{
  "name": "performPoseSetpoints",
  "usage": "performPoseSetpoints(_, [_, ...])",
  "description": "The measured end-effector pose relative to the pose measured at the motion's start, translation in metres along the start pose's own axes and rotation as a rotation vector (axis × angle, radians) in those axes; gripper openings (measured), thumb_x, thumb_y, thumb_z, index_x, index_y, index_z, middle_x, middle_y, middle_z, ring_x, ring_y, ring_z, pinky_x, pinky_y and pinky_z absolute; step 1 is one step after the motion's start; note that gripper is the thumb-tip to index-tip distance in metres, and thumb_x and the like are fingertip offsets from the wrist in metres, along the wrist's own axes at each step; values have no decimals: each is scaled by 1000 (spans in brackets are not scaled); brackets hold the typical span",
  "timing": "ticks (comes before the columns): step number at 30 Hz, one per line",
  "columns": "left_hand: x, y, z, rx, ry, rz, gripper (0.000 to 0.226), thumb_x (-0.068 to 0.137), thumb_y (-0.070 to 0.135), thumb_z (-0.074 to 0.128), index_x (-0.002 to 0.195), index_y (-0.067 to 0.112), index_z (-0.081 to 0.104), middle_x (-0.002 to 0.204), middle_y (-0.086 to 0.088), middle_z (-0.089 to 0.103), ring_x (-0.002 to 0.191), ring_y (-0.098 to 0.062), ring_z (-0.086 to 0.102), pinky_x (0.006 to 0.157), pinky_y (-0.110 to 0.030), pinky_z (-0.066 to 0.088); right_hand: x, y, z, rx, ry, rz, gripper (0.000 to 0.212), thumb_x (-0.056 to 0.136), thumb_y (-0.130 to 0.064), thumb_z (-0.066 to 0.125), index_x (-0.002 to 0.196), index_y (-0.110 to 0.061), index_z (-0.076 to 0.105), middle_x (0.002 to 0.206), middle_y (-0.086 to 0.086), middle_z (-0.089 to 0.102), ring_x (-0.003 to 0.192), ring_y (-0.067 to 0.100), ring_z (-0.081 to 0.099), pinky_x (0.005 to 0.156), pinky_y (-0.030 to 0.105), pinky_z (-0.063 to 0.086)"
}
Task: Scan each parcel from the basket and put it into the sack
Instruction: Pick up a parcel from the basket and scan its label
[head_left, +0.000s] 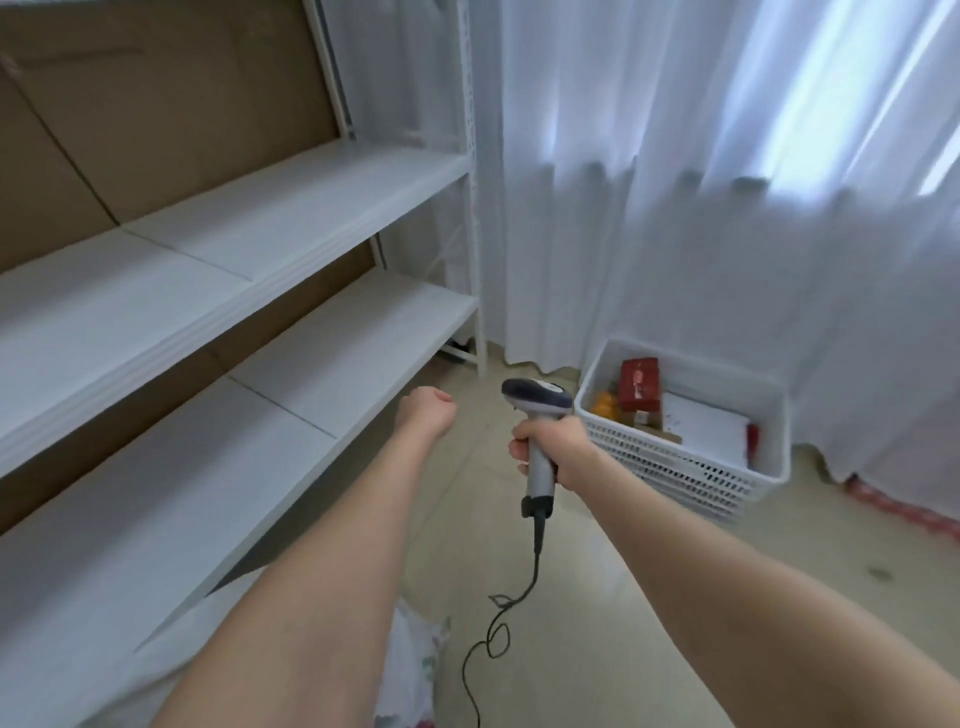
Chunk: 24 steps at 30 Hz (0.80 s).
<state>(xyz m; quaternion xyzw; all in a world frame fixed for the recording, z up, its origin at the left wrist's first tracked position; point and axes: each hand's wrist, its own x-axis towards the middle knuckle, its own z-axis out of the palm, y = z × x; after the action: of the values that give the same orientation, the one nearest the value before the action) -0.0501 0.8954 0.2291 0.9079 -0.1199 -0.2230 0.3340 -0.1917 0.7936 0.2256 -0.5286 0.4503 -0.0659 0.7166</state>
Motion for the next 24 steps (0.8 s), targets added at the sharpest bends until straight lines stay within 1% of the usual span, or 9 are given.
performPoseSetpoints(4, [17, 85, 71, 34, -40, 77, 28, 87, 16, 51, 108, 21, 69, 126, -6, 60, 115, -26, 55, 101, -38, 46, 40, -27, -85, 108, 74, 63, 8, 89, -1, 60, 85, -6, 56, 75, 11, 63, 62, 21, 62, 65, 36, 51])
performPoseSetpoints(8, [32, 160, 142, 61, -93, 118, 26, 89, 14, 54, 110, 18, 69, 126, -6, 61, 116, -25, 55, 101, -34, 45, 78, -56, -166, 253, 142, 122, 12, 88, 3, 62, 86, -4, 52, 73, 11, 62, 63, 21, 62, 78, 41, 54])
performPoseSetpoints(10, [40, 190, 174, 62, -127, 134, 26, 88, 12, 55, 110, 16, 69, 124, -6, 62, 117, -25, 55, 101, -34, 45, 101, -68, -201, 289, 180, 135, 13, 83, 4, 63, 87, -3, 53, 71, 12, 62, 62, 22, 62, 76, 40, 55])
performPoseSetpoints(13, [54, 227, 214, 65, -162, 148, 25, 86, 11, 57, 108, 14, 69, 124, -8, 62, 117, -26, 54, 102, -35, 44, 135, -82, -244, 353, 178, 143, 42, 71, 2, 68, 111, 0, 56, 79, 12, 66, 72, 26, 65, 82, 40, 56])
performPoseSetpoints(15, [68, 250, 238, 71, -175, 154, 26, 86, 11, 58, 110, 12, 69, 126, -9, 61, 118, -26, 54, 103, -36, 44, 157, -90, -271, 395, 178, 166, 47, 74, -3, 69, 119, -1, 54, 90, 12, 67, 80, 25, 65, 89, 41, 55])
performPoseSetpoints(17, [84, 273, 262, 88, -191, 162, 30, 86, 13, 60, 114, 12, 67, 127, -8, 60, 119, -25, 53, 103, -37, 43, 174, -102, -292, 429, 215, 149, 37, 81, -5, 66, 116, 0, 55, 87, 13, 68, 70, 22, 66, 79, 40, 59])
performPoseSetpoints(20, [114, 305, 301, 83, -236, 155, 32, 86, 12, 59, 117, 12, 64, 125, -9, 61, 117, -26, 54, 102, -38, 44, 211, -117, -324, 486, 227, 165, 33, 83, -6, 64, 115, 0, 58, 76, 11, 66, 53, 20, 62, 53, 34, 58])
performPoseSetpoints(22, [141, 326, 328, 89, -264, 150, 33, 85, 13, 59, 118, 13, 63, 127, -9, 59, 117, -27, 54, 102, -39, 44, 242, -126, -346, 504, 238, 194, 30, 82, -8, 64, 111, -1, 59, 71, 9, 66, 50, 20, 61, 49, 32, 55])
performPoseSetpoints(24, [172, 346, 355, 100, -288, 150, 35, 85, 15, 61, 120, 13, 62, 128, -9, 59, 117, -26, 54, 102, -39, 44, 278, -136, -367, 502, 271, 201, 24, 83, -7, 64, 106, -2, 60, 71, 10, 66, 54, 19, 61, 56, 34, 56])
